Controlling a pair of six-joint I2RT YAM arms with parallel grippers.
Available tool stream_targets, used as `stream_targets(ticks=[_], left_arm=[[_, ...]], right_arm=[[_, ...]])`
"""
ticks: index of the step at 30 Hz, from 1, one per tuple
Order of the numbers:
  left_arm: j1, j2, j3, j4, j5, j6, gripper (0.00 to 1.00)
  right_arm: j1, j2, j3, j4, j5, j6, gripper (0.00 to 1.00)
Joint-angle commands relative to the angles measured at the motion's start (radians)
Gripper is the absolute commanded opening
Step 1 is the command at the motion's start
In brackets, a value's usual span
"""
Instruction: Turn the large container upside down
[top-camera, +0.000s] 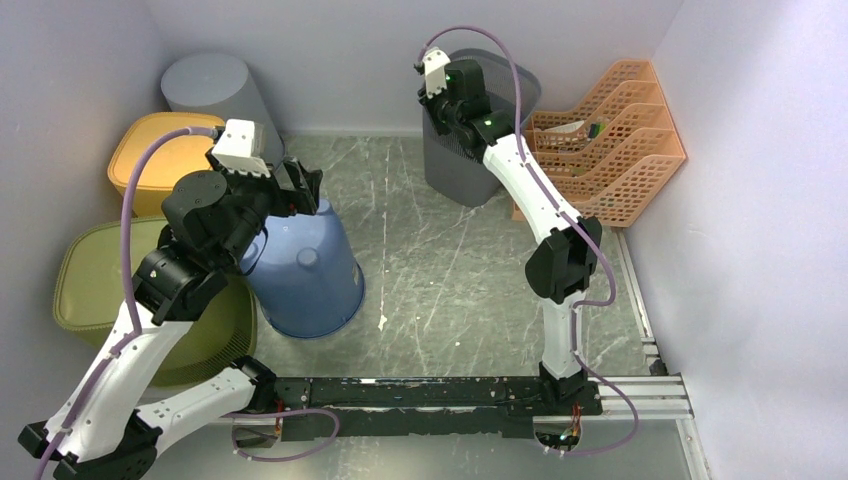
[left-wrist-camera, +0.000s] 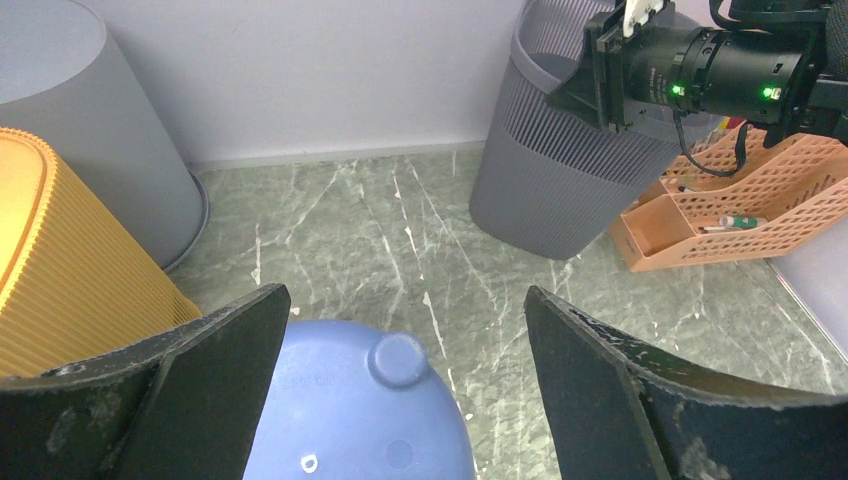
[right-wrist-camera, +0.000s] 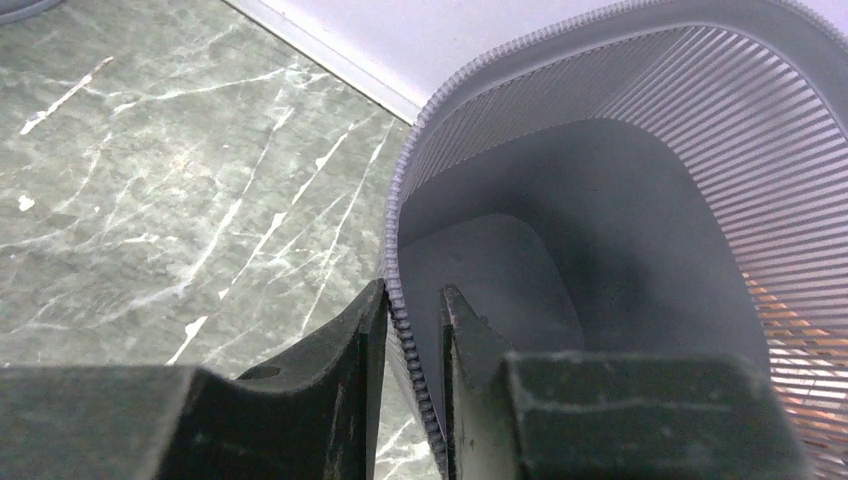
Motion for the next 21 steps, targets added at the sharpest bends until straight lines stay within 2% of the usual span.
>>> stream_targets(ticks=[1,5,9,13,15,16,19,21], left_arm=[[0.004,-0.015,-0.009,0.017,-0.019,0.002,1.0],[0.004,-0.018,-0.009,0.009,-0.021,0.0,1.0],[0.004,-0.027,-0.011,0.005,-0.023,-0.002,1.0],[0.004,-0.034,-0.005,-0.008,-0.031,0.001,1.0],[0.004,-0.039,-0.001,-0.014,-0.036,0.002,1.0],[0.004,-0.042,-0.002,-0.014,-0.041,0.003,1.0],[0.004,-0.047,0.001,-0.016,-0.049,0.004,1.0],[0.004,-0.045,0.008,-0.021,-0.047,0.003,1.0]], right_arm=[[-0.018,0.023,-0.032,-0.06,0.001,0.004,0.2],[-0.018,0.025,-0.056,-0.062,-0.036,0.011,0.19],[-0.018,0.022,-0.096,-0.038,-0.068,0.027,0.36],[-0.017,0.041,-0.082,-0.047,-0.081,0.042,0.42],[-0.016,0.047,-0.072,-0.054,-0.08,0.042,0.37],[-0.016,0.046,-0.071,-0.056,-0.08,0.044,0.31],[-0.016,0.023,-0.085,-0.032,-0.1,0.054,0.0],[-0.017,-0.002,-0.101,-0.001,-0.144,0.077,0.0]])
